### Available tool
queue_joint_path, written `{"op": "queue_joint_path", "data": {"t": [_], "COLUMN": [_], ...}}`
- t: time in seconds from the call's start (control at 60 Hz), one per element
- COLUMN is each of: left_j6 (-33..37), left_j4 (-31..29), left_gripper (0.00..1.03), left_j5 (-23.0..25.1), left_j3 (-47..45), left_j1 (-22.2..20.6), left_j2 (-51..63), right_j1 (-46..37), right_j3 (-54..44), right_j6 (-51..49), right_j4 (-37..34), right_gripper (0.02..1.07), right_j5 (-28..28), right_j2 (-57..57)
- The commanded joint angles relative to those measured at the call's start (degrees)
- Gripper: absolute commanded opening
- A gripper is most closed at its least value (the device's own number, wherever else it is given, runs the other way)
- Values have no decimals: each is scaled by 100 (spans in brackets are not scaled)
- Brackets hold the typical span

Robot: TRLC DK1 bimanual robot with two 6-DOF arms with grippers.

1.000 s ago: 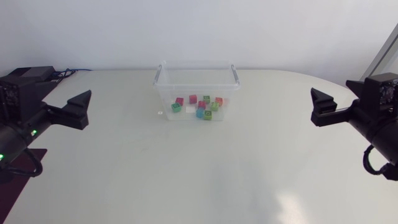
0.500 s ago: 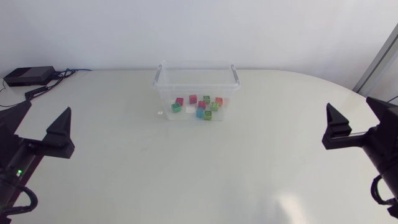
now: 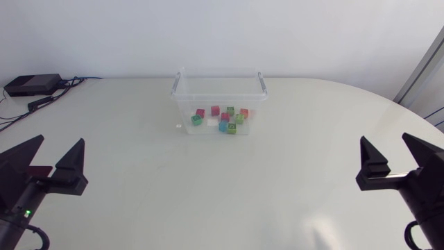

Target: Place the duplo bricks in the container

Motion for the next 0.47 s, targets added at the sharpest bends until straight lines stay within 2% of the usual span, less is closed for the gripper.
{"op": "queue_joint_path", "data": {"t": [0.0, 0.3, 0.45], "left_j6": [-288, -725, -725], "left_j4": [-100, -580, -580], "left_gripper": [99, 99, 99], "left_j5": [56, 156, 156], "left_j3": [-226, -576, -576], "left_j1": [53, 80, 80], "left_j2": [-210, -880, -880], "right_j1": [47, 82, 82], "right_j3": [-254, -718, -718], "right_j6": [302, 801, 801], "right_j4": [-144, -567, -567], "right_gripper": [103, 103, 103], "right_j5": [-33, -152, -152], "right_j2": [-257, -1138, -1138]}}
